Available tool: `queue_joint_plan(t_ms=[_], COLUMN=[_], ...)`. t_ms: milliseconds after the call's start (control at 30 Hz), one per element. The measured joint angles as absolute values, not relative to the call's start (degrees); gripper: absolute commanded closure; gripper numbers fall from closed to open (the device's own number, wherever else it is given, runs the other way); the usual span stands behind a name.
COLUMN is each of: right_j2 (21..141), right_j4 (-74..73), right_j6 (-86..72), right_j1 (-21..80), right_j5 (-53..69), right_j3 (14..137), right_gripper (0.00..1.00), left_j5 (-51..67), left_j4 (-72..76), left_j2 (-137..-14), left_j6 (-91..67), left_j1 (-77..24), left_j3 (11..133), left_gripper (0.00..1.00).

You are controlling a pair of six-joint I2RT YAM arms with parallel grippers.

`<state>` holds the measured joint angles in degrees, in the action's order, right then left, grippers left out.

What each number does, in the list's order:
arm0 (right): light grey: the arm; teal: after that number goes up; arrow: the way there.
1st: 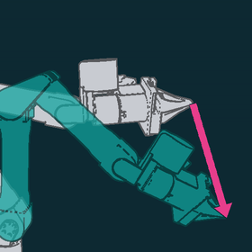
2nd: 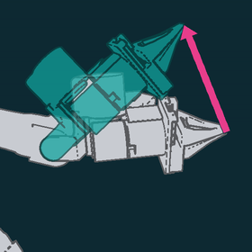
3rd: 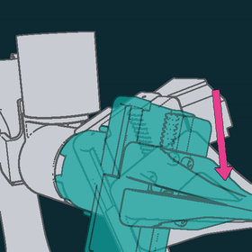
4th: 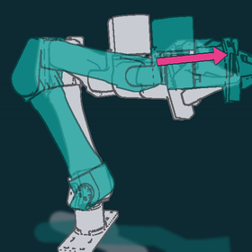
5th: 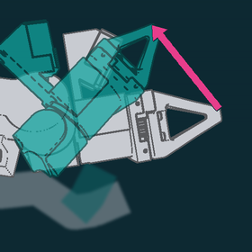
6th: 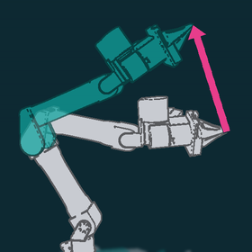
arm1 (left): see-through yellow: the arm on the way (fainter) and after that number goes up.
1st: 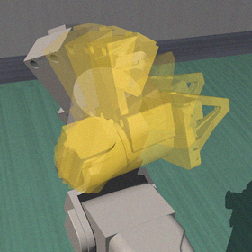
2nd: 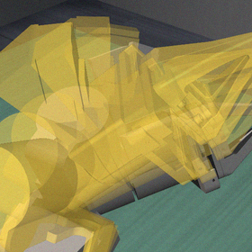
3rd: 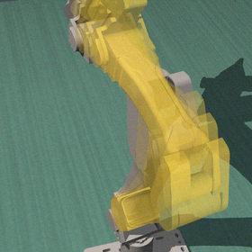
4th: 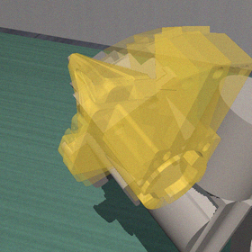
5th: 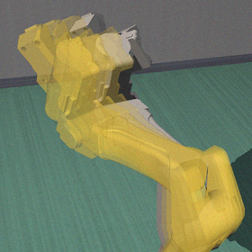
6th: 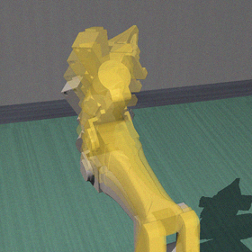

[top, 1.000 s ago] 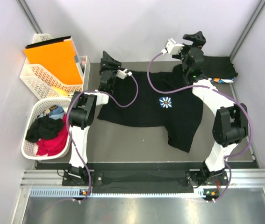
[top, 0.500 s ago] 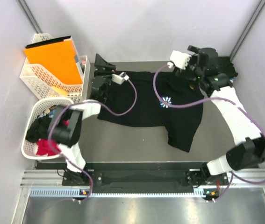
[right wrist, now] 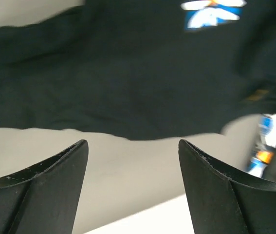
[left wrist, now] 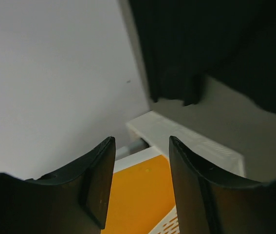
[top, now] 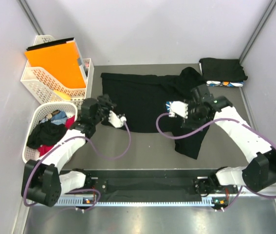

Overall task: Fold and stack the t-shirts
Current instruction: Flatten out the tshirt

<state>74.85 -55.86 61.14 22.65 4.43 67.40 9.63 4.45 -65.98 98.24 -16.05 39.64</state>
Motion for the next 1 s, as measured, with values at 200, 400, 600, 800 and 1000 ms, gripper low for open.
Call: queue_joint_plan(t_ms=[200, 400, 600, 800, 1000], right_j2=[74.2, 72.2, 71.2, 71.2, 71.2], right_j4=[-57.0, -58.3, -58.1, -58.0, -57.8], right_j6=[58.8, 58.3, 57.8, 57.8, 57.8], right_j1=[27.0, 29.2, 29.3, 29.3, 29.3], right_j5=[5.1, 5.5, 5.2, 4.3, 3.7], right_j3=[59.9, 54.0, 52.8, 52.8, 52.9], right_gripper=[0.23, 0.23, 0.24, 0.24, 0.24], left_j5=[12.4, 13.4, 13.9, 14.1, 14.1], left_j4=[-3.2, -8.2, -18.2, -28.4, -35.1], left_j2=[-68.6, -71.3, -73.0, -73.0, -74.3], left_j6=[97.8, 97.4, 97.4, 97.1, 96.5], left_j1=[-16.1, -16.1, -16.1, -16.0, -16.0], left_j3=[38.6, 39.1, 42.7, 46.3, 47.0], left_gripper=[0.53, 0.57, 0.57, 0.54, 0.50])
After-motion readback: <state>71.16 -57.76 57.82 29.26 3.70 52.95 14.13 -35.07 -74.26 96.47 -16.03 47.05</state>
